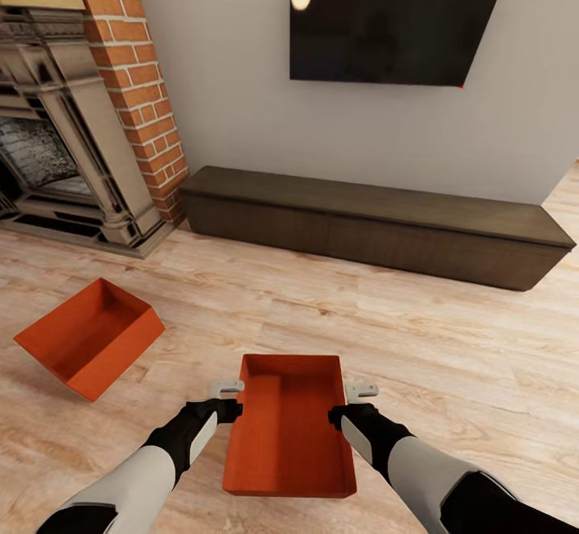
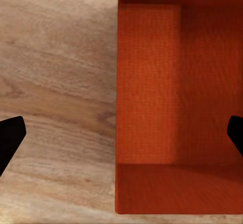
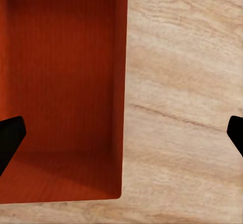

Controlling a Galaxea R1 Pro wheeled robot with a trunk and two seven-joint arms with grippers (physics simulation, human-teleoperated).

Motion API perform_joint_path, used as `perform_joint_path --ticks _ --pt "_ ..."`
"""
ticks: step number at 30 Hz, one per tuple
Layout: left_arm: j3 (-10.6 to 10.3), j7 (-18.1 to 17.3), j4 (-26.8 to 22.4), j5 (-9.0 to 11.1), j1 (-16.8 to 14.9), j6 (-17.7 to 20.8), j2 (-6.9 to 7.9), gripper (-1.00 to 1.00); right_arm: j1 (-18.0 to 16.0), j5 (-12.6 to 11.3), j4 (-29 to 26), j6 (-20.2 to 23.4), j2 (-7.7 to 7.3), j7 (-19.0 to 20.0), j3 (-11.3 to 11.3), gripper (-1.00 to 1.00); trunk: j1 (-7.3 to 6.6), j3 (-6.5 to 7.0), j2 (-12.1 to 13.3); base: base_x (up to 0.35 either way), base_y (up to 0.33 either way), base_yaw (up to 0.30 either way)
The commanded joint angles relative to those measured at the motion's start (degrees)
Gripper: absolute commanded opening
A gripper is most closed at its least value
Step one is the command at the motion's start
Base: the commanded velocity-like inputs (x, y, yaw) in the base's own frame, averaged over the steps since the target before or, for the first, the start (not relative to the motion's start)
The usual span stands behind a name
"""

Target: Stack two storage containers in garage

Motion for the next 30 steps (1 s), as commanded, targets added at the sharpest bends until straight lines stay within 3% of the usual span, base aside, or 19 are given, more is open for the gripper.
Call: perform_joint_path --ticks 1,20,25,30 --pt "-0.02 0.2 -0.12 0.06 0.0 0.33 -0.02 1.0 -0.03 -0.38 -0.12 0.35 -0.03 -0.35 0.49 1.0 0.22 -0.23 -0.43 0.0 0.0 0.0" --pt "0.01 0.1 -0.02 0.24 0.0 0.42 0.03 1.0 -0.03 -0.38 -0.03 0.39 -0.03 -0.34 0.49 1.0 4.39 -3.64 -8.06 0.0 0.0 0.0" --pt "0.02 0.11 -0.03 0.24 0.0 0.42 -0.01 1.0 -0.03 -0.38 -0.03 0.37 -0.03 -0.35 0.49 1.0 4.39 -3.64 -8.06 0.0 0.0 0.0" --pt "-0.02 0.11 0.19 0.25 0.0 0.5 -0.02 1.0 -0.03 -0.38 -0.03 0.4 -0.03 -0.35 0.49 1.0 5.49 -4.53 -10.06 0.0 0.0 0.0"
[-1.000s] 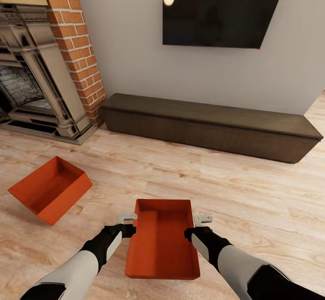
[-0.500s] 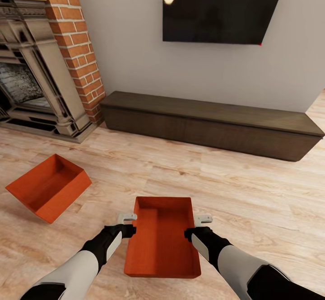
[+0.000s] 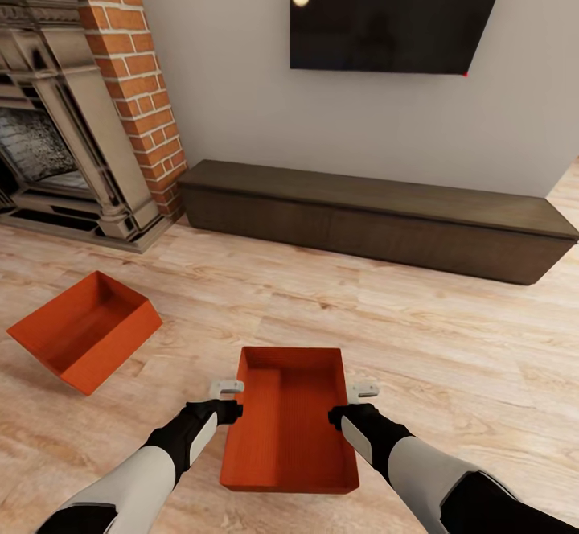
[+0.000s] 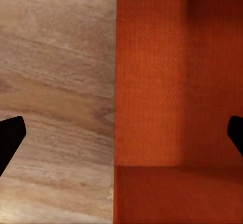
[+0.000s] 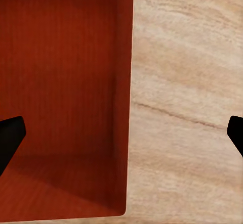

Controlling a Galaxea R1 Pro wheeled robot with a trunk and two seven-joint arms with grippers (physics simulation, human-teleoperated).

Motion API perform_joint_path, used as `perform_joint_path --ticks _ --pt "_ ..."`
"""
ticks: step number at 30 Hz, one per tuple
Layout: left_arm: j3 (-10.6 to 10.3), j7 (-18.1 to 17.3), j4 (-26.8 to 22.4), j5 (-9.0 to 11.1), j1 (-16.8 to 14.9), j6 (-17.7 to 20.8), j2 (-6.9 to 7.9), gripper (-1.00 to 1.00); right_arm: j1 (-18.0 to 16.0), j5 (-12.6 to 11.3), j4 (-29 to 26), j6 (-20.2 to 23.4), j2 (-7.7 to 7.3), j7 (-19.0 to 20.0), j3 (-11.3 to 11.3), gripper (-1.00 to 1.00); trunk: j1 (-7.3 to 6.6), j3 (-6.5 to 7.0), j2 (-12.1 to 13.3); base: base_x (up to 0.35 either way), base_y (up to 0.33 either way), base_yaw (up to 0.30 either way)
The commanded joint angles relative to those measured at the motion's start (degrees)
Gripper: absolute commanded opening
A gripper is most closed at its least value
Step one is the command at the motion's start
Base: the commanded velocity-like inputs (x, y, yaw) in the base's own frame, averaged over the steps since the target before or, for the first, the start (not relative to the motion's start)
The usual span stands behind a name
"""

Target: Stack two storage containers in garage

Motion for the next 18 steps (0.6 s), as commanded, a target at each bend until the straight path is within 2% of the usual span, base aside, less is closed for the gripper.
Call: perform_joint_path --ticks 1,7,12,18 --pt "-0.02 0.18 -0.04 0.1 0.0 0.34 -0.02 1.0 -0.03 -0.38 -0.12 0.35 -0.03 -0.33 0.49 1.0 0.22 -0.23 -0.43 0.0 0.0 0.0" --pt "0.05 0.04 0.33 0.32 0.0 0.69 -0.02 1.0 -0.03 -0.38 -0.12 0.38 0.02 -0.32 0.49 1.0 1.54 -1.3 -2.84 0.0 0.0 0.0" --pt "0.37 0.17 0.31 0.36 0.0 3.88 -0.02 1.0 -0.03 -0.38 -0.12 0.38 -0.02 -0.34 0.49 1.0 2.63 -2.2 -4.85 0.0 0.0 0.0" --pt "0.36 0.43 0.28 0.28 0.0 4.78 -0.02 1.0 -0.03 -0.38 -0.12 0.38 -0.02 -0.33 0.49 1.0 3.95 -3.28 -7.25 0.0 0.0 0.0"
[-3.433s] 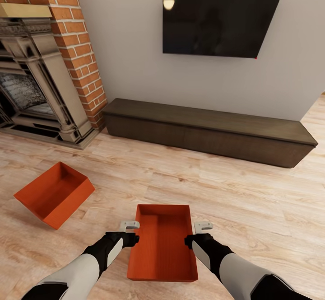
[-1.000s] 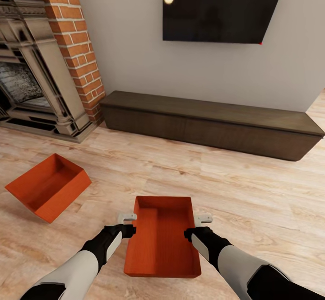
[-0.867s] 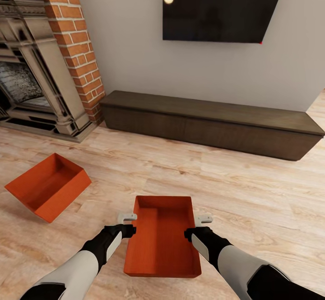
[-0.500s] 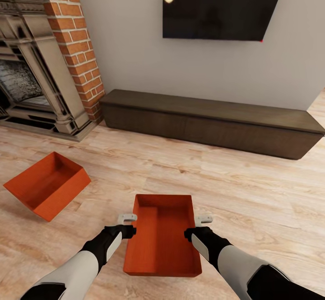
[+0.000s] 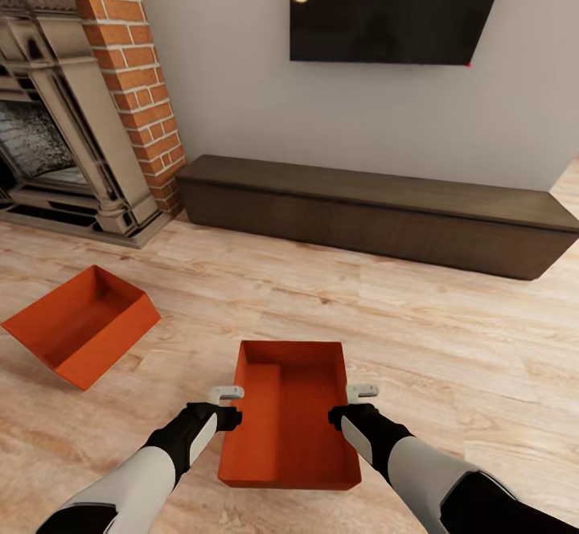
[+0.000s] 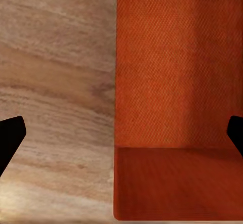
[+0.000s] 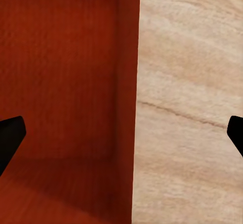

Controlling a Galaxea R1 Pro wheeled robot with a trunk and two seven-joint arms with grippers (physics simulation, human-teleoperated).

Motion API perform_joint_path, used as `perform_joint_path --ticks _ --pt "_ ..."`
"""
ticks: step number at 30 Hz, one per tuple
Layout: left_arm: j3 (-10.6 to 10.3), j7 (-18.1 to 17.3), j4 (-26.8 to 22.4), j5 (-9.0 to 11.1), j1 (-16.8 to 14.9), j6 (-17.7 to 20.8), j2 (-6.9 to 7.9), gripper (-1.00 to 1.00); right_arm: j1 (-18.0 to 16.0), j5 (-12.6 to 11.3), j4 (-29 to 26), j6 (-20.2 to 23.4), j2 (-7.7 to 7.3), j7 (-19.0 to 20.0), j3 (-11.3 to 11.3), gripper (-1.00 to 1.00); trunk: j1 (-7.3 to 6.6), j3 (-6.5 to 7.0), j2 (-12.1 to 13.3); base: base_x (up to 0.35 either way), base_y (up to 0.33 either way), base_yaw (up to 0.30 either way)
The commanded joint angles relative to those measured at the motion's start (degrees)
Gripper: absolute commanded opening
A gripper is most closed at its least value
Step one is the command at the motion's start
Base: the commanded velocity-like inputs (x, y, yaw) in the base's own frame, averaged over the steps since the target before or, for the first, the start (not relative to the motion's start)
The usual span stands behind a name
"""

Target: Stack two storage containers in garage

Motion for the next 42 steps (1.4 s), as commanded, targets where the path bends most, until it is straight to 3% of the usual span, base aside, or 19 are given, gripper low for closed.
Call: perform_joint_path --ticks 1,9,15,32,42 --pt "0.0 0.24 -0.12 0.08 0.0 0.35 -0.02 1.0 -0.02 -0.37 -0.12 0.35 -0.03 -0.36 0.49 1.0 0.22 -0.23 -0.43 0.0 0.0 0.0" --pt "-0.02 0.41 -0.2 0.04 0.0 0.38 -0.02 1.0 -0.02 -0.37 -0.12 0.34 -0.03 -0.33 0.49 1.0 1.97 -1.66 -3.64 0.0 0.0 0.0" --pt "-0.02 0.51 -0.33 -0.03 0.0 0.32 -0.02 1.0 -0.02 -0.37 -0.12 0.32 -0.03 -0.3 0.49 1.0 1.97 -1.66 -3.64 0.0 0.0 0.0" --pt "-0.11 0.43 -0.21 -0.12 0.0 -0.05 -0.02 1.0 -0.02 -0.37 -0.12 0.3 -0.09 -0.29 0.49 1.0 5.71 -4.71 -10.46 0.0 0.0 0.0" --pt "-0.11 0.44 -0.29 -0.14 0.0 -0.06 -0.02 1.0 -0.02 -0.31 -0.12 0.29 -0.38 -0.29 0.52 1.0 5.71 -4.71 -10.46 0.0 0.0 0.0"
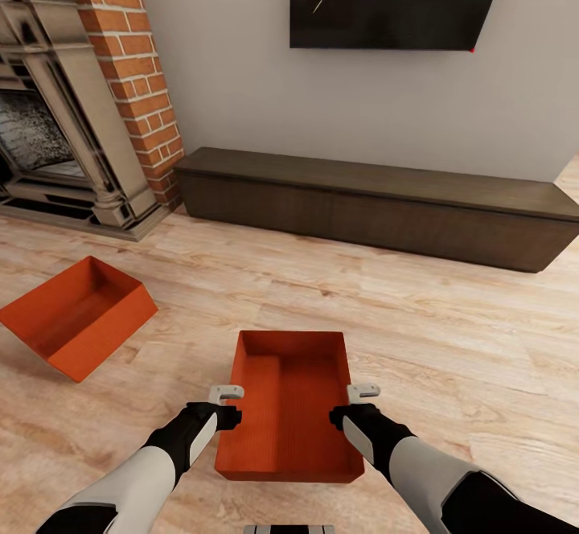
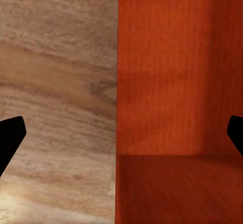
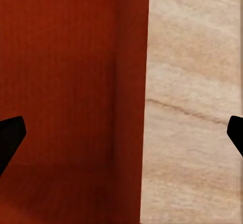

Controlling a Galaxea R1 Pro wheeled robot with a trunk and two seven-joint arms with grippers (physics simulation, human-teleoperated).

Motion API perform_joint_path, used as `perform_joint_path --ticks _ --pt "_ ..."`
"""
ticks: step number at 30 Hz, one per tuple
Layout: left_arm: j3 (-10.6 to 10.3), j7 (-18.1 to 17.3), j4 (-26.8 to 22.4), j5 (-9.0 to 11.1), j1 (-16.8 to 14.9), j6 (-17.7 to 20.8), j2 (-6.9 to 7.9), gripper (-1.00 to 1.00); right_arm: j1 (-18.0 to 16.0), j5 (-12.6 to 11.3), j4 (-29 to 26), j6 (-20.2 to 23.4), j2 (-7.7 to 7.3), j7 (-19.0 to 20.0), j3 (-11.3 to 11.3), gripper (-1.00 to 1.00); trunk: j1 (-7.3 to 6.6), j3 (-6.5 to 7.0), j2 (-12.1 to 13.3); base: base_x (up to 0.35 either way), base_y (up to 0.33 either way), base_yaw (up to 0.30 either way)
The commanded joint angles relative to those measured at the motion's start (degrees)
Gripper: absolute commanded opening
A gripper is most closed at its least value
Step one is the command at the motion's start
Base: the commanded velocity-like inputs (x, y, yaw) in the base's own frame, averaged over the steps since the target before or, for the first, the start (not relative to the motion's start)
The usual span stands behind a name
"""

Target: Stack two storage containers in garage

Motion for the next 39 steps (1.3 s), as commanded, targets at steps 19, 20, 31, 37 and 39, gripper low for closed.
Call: perform_joint_path --ticks 19,20,31,37,39 --pt "0.0 0.28 -0.01 0.1 0.0 0.33 -0.02 1.0 -0.02 -0.36 -0.12 0.32 -0.25 -0.05 0.44 1.0 2.19 -1.84 -4.03 0.0 0.0 0.0" --pt "0.0 0.28 -0.02 0.08 0.0 0.33 0.0 1.0 -0.02 -0.36 -0.12 0.32 -0.26 -0.04 0.44 1.0 2.19 -1.84 -4.03 0.0 0.0 0.0" --pt "-0.02 0.22 0.06 0.0 0.0 0.39 -0.02 1.0 -0.02 -0.36 -0.12 0.32 -0.21 0.0 0.44 1.0 3.72 -3.09 -6.83 0.0 0.0 0.0" --pt "0.0 0.2 0.01 0.01 0.0 0.41 -0.02 1.0 -0.02 -0.36 -0.12 0.32 -0.21 0.0 0.44 1.0 5.04 -4.17 -9.24 0.0 0.0 0.0" --pt "0.0 0.19 -0.03 0.01 0.0 0.41 -0.02 1.0 -0.02 -0.36 -0.12 0.32 -0.21 0.0 0.44 1.0 5.26 -4.35 -9.64 0.0 0.0 0.0"
